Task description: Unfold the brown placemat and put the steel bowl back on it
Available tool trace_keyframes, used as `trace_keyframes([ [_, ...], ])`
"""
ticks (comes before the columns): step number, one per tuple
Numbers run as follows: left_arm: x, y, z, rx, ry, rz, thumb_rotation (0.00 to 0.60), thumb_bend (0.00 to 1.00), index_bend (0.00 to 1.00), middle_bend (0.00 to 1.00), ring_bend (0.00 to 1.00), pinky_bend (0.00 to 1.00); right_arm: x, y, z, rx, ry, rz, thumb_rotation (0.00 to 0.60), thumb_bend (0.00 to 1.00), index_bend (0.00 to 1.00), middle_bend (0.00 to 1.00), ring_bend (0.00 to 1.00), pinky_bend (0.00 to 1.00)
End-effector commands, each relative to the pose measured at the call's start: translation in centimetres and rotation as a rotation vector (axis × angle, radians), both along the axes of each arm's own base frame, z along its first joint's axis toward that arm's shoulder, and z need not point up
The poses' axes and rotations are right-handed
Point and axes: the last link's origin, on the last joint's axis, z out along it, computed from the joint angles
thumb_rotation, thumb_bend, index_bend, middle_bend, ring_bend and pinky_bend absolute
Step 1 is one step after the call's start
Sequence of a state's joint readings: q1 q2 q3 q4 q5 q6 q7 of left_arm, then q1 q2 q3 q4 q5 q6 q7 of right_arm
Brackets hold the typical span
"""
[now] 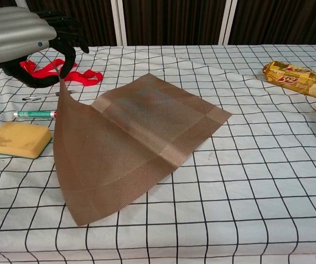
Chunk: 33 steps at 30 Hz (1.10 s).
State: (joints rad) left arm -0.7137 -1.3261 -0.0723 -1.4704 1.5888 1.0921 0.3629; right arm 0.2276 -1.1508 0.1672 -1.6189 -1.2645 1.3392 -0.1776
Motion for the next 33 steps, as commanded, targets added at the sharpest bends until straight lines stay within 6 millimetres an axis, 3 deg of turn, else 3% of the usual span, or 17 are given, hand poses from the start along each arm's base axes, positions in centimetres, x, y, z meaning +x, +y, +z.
trace_keyframes([
  [1, 0.6, 1.6, 0.0, 0.049, 0.051, -0.02, 0.6, 0.42, 0.66, 0.21, 0.0, 0.02, 0.0, 0.0, 0.0, 0.002, 0.0, -0.001, 0.6, 0.07, 0.0, 0.0, 0.0, 0.18],
  [17, 1.4, 6.3, 0.8, 0.266, 0.337, -0.139, 0.6, 0.42, 0.67, 0.23, 0.0, 0.01, 0.0, 0.0, -0.1, 0.01, -0.005, -0.006, 0.6, 0.07, 0.0, 0.0, 0.0, 0.18],
  [25, 1.6, 7.4, 1.3, 0.338, 0.36, -0.15, 0.6, 0.42, 0.67, 0.23, 0.0, 0.01, 0.0, 0.0, -0.1, 0.011, -0.01, -0.008, 0.6, 0.07, 0.0, 0.0, 0.0, 0.18],
  [27, 1.5, 7.4, 1.4, 0.345, 0.364, -0.15, 0.6, 0.38, 0.65, 0.22, 0.0, 0.01, 0.0, 0.0, -0.1, 0.012, -0.01, -0.008, 0.6, 0.07, 0.0, 0.0, 0.0, 0.18],
  [33, 0.1, 6.3, 1.6, 0.304, 0.301, -0.085, 0.6, 0.03, 0.36, 0.14, 0.0, 0.0, 0.0, 0.1, -0.1, 0.015, -0.011, -0.008, 0.6, 0.07, 0.0, 0.0, 0.0, 0.18],
])
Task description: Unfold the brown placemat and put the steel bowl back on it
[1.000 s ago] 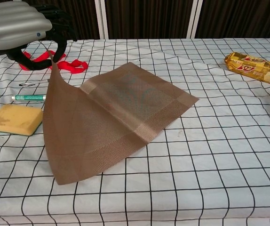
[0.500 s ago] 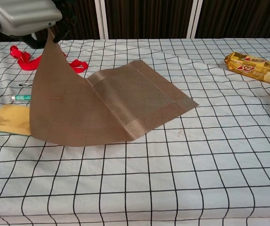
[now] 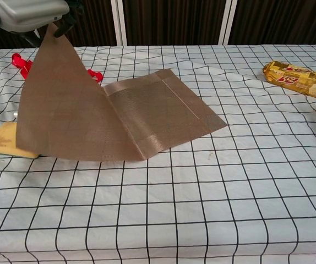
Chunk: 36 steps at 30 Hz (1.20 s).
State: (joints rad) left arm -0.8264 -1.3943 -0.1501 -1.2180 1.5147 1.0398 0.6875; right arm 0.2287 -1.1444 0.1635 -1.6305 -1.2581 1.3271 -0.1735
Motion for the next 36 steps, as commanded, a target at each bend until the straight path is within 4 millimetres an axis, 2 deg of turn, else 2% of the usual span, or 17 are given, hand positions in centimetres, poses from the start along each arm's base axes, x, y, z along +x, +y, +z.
trace_keyframes([
  [1, -1.0, -0.9, 0.2, -0.027, -0.055, 0.04, 0.6, 0.01, 0.32, 0.13, 0.0, 0.0, 0.0, 0.0, 0.0, 0.0, 0.0, 0.0, 0.6, 0.07, 0.0, 0.0, 0.0, 0.18],
  [5, -2.2, -2.2, 0.9, -0.061, -0.125, 0.083, 0.6, 0.0, 0.13, 0.08, 0.0, 0.0, 0.0, 0.0, 0.0, 0.002, 0.001, 0.001, 0.6, 0.07, 0.0, 0.0, 0.0, 0.18],
  [7, -2.9, -2.9, 1.6, -0.071, -0.156, 0.098, 0.6, 0.0, 0.1, 0.07, 0.0, 0.0, 0.0, 0.0, -0.1, 0.004, 0.002, 0.001, 0.6, 0.07, 0.0, 0.0, 0.0, 0.18],
  [13, -4.2, -5.5, 3.5, -0.077, -0.351, 0.159, 0.6, 0.0, 0.1, 0.06, 0.0, 0.0, 0.2, 0.0, 0.0, -0.001, 0.002, 0.017, 0.6, 0.07, 0.0, 0.0, 0.0, 0.18],
  [18, -6.0, -9.5, 5.1, -0.034, -0.602, 0.276, 0.6, 0.0, 0.09, 0.05, 0.0, 0.0, 0.5, 0.0, 0.1, 0.002, -0.003, 0.048, 0.6, 0.07, 0.01, 0.0, 0.0, 0.18],
  [23, -8.4, -13.6, 6.6, 0.078, -0.768, 0.377, 0.6, 0.03, 0.09, 0.03, 0.0, 0.0, 1.1, 0.2, 0.2, -0.006, -0.007, 0.074, 0.6, 0.07, 0.01, 0.0, 0.0, 0.18],
  [28, -10.7, -17.5, 7.7, 0.191, -0.837, 0.411, 0.6, 0.03, 0.06, 0.0, 0.0, 0.0, 1.8, 0.4, 0.4, -0.015, -0.004, 0.115, 0.6, 0.07, 0.01, 0.0, 0.0, 0.18],
  [32, -12.3, -19.9, 7.8, 0.225, -0.863, 0.446, 0.6, 0.03, 0.04, 0.0, 0.0, 0.0, 2.9, 0.1, 0.4, -0.012, -0.006, 0.171, 0.6, 0.07, 0.01, 0.0, 0.0, 0.18],
  [36, -13.6, -20.3, 7.6, 0.23, -0.873, 0.463, 0.6, 0.03, 0.03, 0.0, 0.0, 0.0, 4.7, -0.8, 0.1, -0.001, 0.005, 0.227, 0.6, 0.15, 0.01, 0.0, 0.0, 0.18],
])
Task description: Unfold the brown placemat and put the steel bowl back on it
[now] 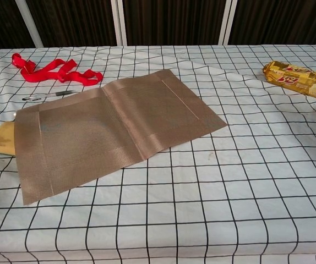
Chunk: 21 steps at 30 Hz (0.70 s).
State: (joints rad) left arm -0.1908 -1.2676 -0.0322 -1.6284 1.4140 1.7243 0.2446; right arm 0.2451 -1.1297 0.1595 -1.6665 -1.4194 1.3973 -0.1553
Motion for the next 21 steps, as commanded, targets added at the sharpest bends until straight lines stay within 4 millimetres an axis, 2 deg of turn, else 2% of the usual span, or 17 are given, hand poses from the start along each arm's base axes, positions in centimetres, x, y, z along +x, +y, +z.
trace_keyframes([
  [1, -1.0, -0.2, -0.3, -0.008, -0.025, 0.014, 0.6, 0.03, 0.03, 0.0, 0.0, 0.0, 1.9, -0.9, -0.3, 0.014, 0.011, 0.053, 0.6, 0.15, 0.01, 0.0, 0.0, 0.18],
  [7, -1.5, 0.7, 0.2, 0.002, -0.06, -0.01, 0.6, 0.03, 0.03, 0.0, 0.0, 0.0, 7.0, -3.4, -1.5, 0.054, 0.144, 0.209, 0.6, 0.14, 0.02, 0.0, 0.0, 0.18],
  [11, -1.7, 1.0, 0.2, -0.011, -0.079, -0.004, 0.6, 0.03, 0.03, 0.0, 0.0, 0.0, 10.4, -5.2, -3.5, 0.09, 0.218, 0.28, 0.6, 0.05, 0.02, 0.0, 0.0, 0.18],
  [17, -1.8, 1.4, 0.3, -0.013, -0.095, -0.007, 0.6, 0.03, 0.03, 0.0, 0.0, 0.0, 13.5, -7.5, -6.8, 0.154, 0.316, 0.325, 0.6, 0.01, 0.06, 0.0, 0.01, 0.18],
  [21, -1.7, 1.7, 0.2, -0.018, -0.106, -0.014, 0.6, 0.03, 0.03, 0.0, 0.0, 0.0, 14.5, -8.3, -9.5, 0.208, 0.324, 0.328, 0.6, 0.09, 0.1, 0.0, 0.02, 0.19],
])
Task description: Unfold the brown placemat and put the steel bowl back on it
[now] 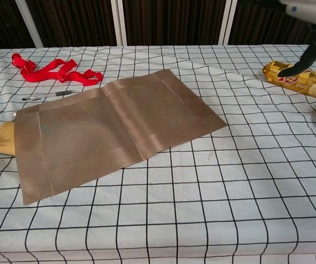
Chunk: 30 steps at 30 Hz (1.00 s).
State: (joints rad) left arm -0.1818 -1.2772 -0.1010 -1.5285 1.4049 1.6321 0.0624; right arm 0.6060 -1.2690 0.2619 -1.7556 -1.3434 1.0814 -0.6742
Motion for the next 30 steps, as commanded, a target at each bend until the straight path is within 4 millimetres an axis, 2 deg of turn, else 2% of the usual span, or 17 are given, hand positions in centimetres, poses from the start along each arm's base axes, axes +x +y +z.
trace_keyframes([
  [1, 0.1, 0.2, -0.1, 0.001, -0.012, -0.007, 0.6, 0.03, 0.03, 0.0, 0.0, 0.0, 1.0, -0.8, -2.6, 0.051, 0.007, -0.008, 0.6, 0.1, 0.1, 0.0, 0.02, 0.19],
  [6, 0.0, 0.6, 0.0, 0.005, -0.033, 0.0, 0.6, 0.03, 0.03, 0.0, 0.0, 0.0, 1.2, -1.6, -5.5, 0.082, 0.074, -0.006, 0.6, 0.06, 0.1, 0.0, 0.02, 0.19],
  [12, 0.0, 0.8, 0.1, 0.004, -0.048, 0.002, 0.6, 0.03, 0.03, 0.0, 0.0, 0.0, 1.4, -2.3, -7.6, 0.109, 0.129, -0.005, 0.6, 0.0, 0.1, 0.0, 0.02, 0.19],
  [30, 0.0, 1.1, 0.1, -0.002, -0.067, 0.006, 0.6, 0.03, 0.02, 0.0, 0.0, 0.0, 1.0, -4.9, -11.2, 0.119, 0.185, -0.001, 0.6, 0.0, 0.1, 0.0, 0.03, 0.19],
])
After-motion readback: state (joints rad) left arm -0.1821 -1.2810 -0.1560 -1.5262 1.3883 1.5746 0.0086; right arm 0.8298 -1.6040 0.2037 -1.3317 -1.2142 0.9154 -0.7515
